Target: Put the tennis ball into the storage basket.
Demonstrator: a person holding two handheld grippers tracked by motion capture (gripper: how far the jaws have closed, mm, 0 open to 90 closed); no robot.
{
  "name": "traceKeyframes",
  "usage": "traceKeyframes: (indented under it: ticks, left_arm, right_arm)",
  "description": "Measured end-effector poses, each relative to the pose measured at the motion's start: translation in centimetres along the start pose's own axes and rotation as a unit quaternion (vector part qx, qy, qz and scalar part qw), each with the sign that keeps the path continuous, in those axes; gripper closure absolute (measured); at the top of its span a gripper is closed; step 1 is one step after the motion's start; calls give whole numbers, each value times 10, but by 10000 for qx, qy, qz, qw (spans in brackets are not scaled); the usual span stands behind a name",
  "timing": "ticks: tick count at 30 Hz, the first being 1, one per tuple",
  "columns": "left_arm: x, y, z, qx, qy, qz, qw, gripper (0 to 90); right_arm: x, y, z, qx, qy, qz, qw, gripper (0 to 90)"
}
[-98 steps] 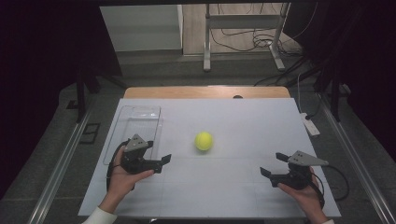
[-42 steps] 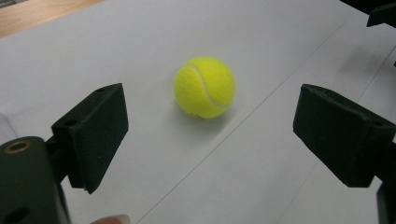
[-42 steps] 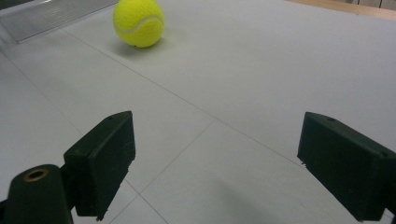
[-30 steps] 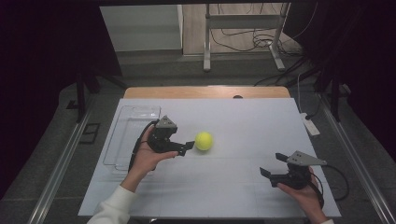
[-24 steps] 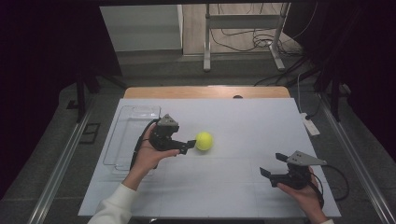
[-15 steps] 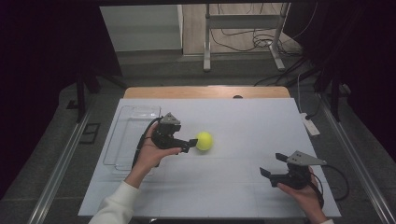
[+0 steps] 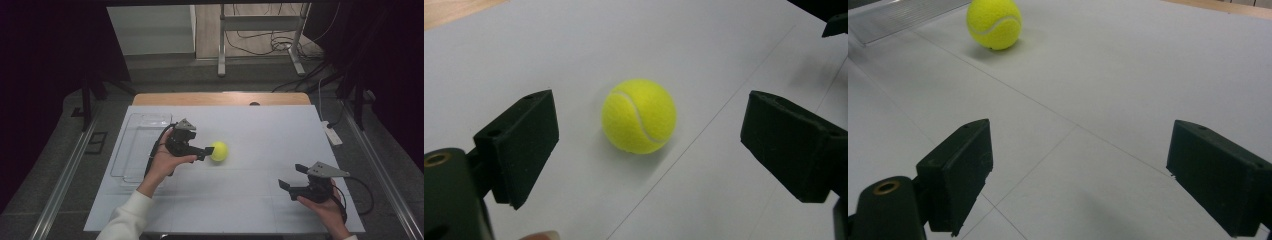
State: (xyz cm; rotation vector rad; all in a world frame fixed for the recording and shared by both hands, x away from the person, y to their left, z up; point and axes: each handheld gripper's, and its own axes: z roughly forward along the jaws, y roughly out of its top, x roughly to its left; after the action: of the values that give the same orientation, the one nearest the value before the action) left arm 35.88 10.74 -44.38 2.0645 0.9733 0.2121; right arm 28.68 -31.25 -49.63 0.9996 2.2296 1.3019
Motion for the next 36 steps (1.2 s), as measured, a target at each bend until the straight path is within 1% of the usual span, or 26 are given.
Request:
traceKeyframes:
  ticks: [10,15,16,20,21,36]
  left_arm:
    - [2,5,12,134,-6,-4,9999,97]
    - [4,10,21,291,21,18,9996,94]
    - [4,10,21,291,21,18,9996,93]
    - [7,12,28,410,-55,-9,9991,89]
    - [7,13,30,420,-57,-31,9991,89]
    - [5,15,48,581,-159,-21,9982,83]
  right_arm:
    - [0,0,1,0,12,0,10000,118]
    - [0,0,0,-3,9,-6,10000,118]
    - [0,0,0,-3,9,-6,10000,118]
    - [0,0,1,6,8,-10,10000,118]
    - [0,0,1,4,2,-11,10000,118]
    - [0,0,0,7,6,-6,10000,118]
